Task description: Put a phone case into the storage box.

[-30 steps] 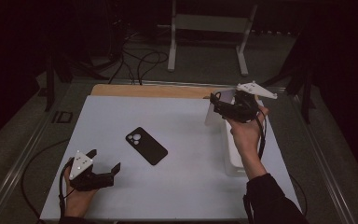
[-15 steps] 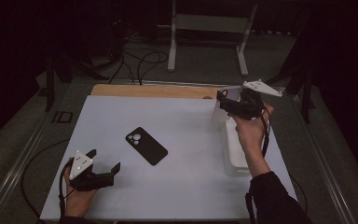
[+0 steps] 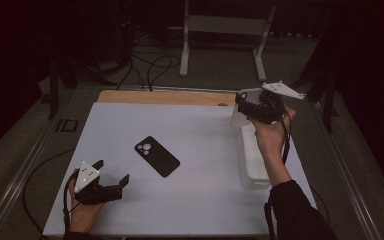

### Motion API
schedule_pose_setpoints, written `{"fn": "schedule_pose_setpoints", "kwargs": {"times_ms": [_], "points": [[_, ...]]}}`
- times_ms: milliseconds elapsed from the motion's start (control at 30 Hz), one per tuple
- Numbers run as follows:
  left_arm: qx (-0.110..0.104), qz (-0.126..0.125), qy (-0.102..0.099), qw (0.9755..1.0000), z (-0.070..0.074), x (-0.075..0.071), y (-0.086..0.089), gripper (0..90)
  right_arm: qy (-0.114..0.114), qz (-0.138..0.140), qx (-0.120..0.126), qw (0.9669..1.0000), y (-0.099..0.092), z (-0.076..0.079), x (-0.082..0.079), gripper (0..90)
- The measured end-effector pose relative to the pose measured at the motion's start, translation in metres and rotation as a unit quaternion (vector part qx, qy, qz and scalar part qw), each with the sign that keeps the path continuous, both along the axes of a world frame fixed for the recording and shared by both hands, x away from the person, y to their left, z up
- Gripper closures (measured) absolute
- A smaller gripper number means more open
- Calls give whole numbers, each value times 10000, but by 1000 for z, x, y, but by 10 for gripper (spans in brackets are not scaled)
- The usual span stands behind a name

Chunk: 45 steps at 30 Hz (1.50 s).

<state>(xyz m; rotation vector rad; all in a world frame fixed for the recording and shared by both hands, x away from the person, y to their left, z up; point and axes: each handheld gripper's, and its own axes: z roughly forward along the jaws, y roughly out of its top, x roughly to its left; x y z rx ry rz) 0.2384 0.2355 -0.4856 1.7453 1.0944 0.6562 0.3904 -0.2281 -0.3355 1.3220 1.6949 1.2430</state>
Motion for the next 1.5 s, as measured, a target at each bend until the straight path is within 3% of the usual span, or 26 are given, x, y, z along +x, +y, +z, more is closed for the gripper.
{"fn": "schedule_pose_setpoints", "kwargs": {"times_ms": [333, 1100, 1500], "points": [[-3, 4, 2, 10000, 0, 0, 0, 1, 67, -233, 47, 9997, -10, -6, 11, 168], [-31, 10, 12, 10000, -1, 0, 1, 2, 276, -871, -223, 9956, -33, -27, 40, 168], [-89, 29, 9, 10000, 0, -1, 4, 2, 577, -1048, -371, 9921, -32, -52, 60, 167]]}}
